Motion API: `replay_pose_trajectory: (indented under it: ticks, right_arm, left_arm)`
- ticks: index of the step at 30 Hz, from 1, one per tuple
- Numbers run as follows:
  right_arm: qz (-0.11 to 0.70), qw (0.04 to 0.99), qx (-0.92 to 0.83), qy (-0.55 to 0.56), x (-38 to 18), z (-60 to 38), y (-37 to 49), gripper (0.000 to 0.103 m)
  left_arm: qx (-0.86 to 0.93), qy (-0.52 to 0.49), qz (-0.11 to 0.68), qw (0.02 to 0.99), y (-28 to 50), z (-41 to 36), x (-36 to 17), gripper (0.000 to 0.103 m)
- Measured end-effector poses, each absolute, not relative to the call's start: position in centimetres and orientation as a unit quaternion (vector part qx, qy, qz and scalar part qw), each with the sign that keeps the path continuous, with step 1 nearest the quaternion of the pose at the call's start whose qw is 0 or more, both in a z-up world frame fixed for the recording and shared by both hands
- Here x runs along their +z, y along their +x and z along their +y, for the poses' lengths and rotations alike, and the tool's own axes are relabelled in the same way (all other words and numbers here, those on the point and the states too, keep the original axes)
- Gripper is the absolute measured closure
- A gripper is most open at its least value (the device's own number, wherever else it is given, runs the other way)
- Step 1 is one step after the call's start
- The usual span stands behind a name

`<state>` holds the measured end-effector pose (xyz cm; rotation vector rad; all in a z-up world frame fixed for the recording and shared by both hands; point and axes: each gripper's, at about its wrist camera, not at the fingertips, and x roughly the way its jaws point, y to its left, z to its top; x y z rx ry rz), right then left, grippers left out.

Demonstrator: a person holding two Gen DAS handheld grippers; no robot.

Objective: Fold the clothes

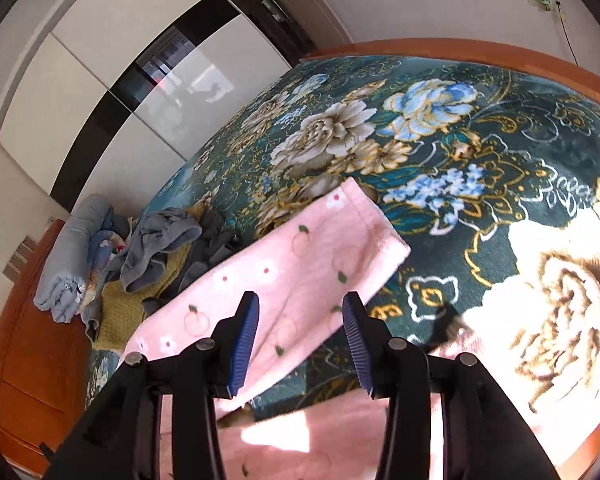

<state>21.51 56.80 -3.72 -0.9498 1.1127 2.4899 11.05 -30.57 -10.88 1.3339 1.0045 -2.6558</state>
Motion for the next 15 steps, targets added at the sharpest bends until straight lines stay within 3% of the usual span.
replay_pose_trajectory:
  ticks: [8,13,15]
  right_arm:
    - [0.413,0.140,0.827,-0.354,-6.9,55.9,33.7,0.058]
    - [0.449,0.131,0.792,-0.391,-11.5,55.6,35.4,0.058]
    - [0.476,0.123,0.777,-0.394,-13.6,55.6,35.0,0.058]
  left_arm:
    - [-0.820,0.432,0.374,0.014,16.0,-30.6,-15.9,0.034]
    - [-0.810,0.438,0.391,0.009,15.6,-29.1,-16.9,0.035]
    - [-0.804,0.440,0.399,0.014,15.3,-28.8,-17.3,0.041]
